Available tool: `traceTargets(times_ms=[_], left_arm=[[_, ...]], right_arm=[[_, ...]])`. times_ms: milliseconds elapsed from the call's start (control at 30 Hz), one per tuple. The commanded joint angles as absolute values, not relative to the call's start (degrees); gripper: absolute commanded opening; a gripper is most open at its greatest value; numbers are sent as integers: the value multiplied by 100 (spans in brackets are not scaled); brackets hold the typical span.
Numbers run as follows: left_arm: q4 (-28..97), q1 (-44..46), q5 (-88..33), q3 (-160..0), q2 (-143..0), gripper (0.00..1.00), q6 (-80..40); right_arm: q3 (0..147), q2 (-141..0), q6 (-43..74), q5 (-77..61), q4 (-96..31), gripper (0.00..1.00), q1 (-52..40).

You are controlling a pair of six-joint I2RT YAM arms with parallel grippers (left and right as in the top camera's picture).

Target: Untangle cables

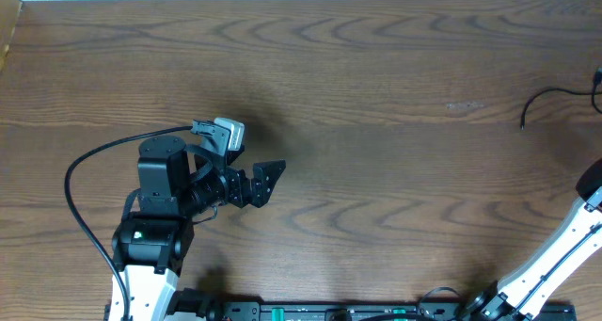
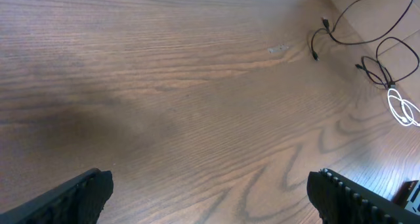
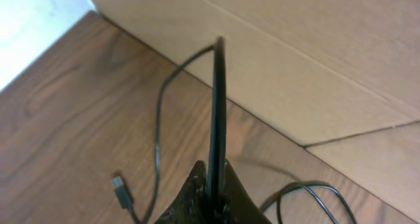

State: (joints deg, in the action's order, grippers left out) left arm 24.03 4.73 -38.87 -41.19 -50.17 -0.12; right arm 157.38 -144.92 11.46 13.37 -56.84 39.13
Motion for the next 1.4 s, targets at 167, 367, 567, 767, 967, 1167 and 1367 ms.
traceTargets(times_ms=[167,367,567,767,967,1167,1367], left_arm=[[2386,604,-3964,-4132,-5019,100,40],[2364,749,-3942,-4132,-5019,100,40],[2368,749,-3946,-4132,-5019,100,38],[2486,749,-3944,-4132,-5009,100,45],[2633,749,-3946,-4132,-5009,100,281],[2648,749,-3946,-4132,-5011,100,320],[2665,749,-3946,-4132,-5009,100,325]], right_arm=[[15771,-15137,1050,836,-5642,7,3802],[15771,-15456,1072,797,-5734,62,3804],[15771,-15450,1131,801,-5946,99,3804],[15786,-15279,1616,799,-6331,99,3793],[15788,-14724,1660,799,-6390,99,3682],[15788,-14149,921,-237,-6108,99,3461],[15773,-14285,1433,989,-6462,99,3299]])
